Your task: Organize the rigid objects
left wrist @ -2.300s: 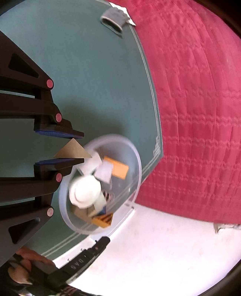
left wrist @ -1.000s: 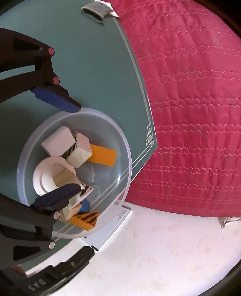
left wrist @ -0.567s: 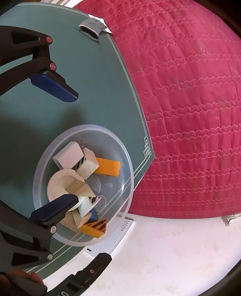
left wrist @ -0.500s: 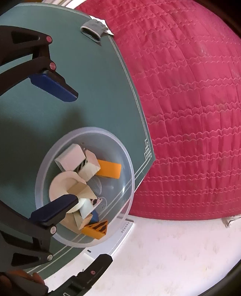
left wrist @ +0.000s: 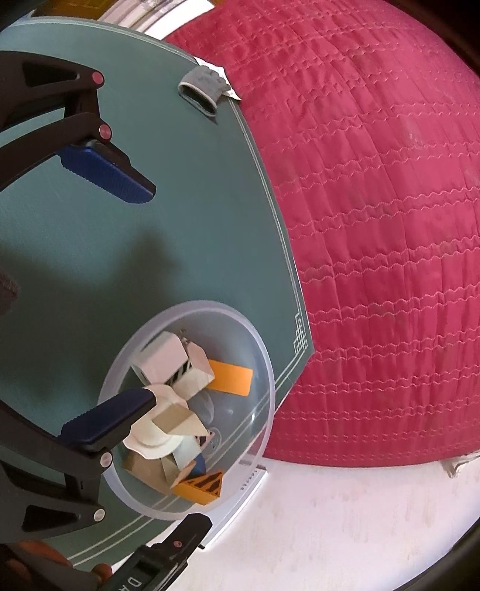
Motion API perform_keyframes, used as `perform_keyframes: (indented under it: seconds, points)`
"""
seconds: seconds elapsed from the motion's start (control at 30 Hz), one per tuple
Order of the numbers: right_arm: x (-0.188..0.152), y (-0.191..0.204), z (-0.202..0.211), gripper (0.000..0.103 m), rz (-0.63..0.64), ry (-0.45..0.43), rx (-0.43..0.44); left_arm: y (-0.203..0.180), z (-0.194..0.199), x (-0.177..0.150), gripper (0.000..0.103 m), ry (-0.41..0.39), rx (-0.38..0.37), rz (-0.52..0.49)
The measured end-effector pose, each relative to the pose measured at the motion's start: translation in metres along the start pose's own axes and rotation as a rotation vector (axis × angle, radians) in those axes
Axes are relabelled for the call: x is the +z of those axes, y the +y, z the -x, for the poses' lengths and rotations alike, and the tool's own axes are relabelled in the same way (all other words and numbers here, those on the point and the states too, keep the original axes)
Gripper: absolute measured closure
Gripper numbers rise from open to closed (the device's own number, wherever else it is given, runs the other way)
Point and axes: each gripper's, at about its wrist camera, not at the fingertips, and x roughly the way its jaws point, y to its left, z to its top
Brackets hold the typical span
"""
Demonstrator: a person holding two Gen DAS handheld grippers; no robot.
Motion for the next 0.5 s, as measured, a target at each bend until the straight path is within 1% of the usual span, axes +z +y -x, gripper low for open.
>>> perform_keyframes:
  seconds: [0.13,0.3,0.5]
  points:
    - [-0.004,0.010,0.002,0.000,0.052,0.002,0.018,0.002,0.002,-0.002,0.001,-0.004,0.028,-0.003]
    - [-0.009,0.022,0.012,0.000,0.118,-0.026,0.027,0.005,0.006,-0.004,0.001,-0.011,0.065,-0.004]
    - [-0.012,0.028,0.018,0.000,0.155,-0.039,0.010,0.001,0.008,-0.007,0.001,-0.028,0.151,-0.038]
